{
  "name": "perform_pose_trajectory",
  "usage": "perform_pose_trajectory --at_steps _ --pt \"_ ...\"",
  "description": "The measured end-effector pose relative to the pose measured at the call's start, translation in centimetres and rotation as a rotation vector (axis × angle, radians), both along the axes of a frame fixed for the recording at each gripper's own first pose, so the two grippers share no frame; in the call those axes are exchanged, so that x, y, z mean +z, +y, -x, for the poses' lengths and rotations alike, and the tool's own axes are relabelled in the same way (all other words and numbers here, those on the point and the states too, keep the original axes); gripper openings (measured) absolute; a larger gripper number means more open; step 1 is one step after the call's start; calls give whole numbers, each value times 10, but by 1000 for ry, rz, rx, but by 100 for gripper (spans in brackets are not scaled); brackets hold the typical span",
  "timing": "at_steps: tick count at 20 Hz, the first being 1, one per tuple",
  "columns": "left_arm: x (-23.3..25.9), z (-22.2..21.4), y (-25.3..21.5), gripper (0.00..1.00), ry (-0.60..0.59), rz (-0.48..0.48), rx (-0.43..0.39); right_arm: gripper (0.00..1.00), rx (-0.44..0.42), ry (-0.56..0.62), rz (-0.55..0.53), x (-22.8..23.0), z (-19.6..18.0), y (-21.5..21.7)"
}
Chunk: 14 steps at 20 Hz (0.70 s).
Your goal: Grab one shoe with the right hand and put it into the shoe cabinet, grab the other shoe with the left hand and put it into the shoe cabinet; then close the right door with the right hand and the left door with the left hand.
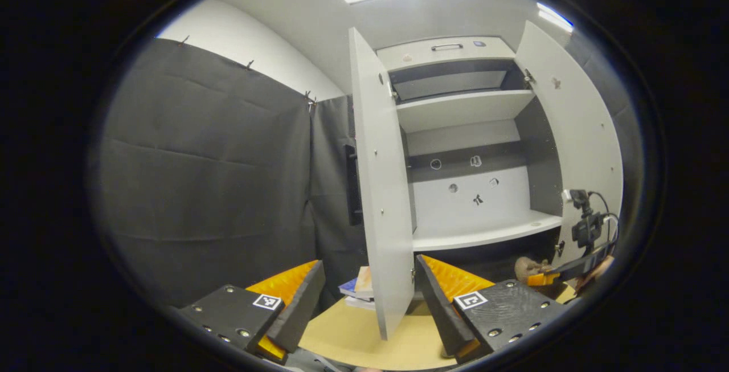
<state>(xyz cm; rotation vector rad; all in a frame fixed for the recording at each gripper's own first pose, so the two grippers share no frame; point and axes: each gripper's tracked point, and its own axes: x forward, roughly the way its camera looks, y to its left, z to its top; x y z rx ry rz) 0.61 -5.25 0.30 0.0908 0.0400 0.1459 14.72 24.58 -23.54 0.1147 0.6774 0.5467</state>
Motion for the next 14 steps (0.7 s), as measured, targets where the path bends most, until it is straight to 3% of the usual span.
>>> perform_pose_trajectory --at_steps 1,3,14 --pt "-2 0 -2 88 2 5 -3 1 6 -27 -7 14 -3 1" --pt "-5 -3 -5 99 5 15 -9 0 17 -86 -18 40 -12 4" --pt "-3 0 -2 98 -5 16 9 0 -12 -282 -48 142 -100 21"
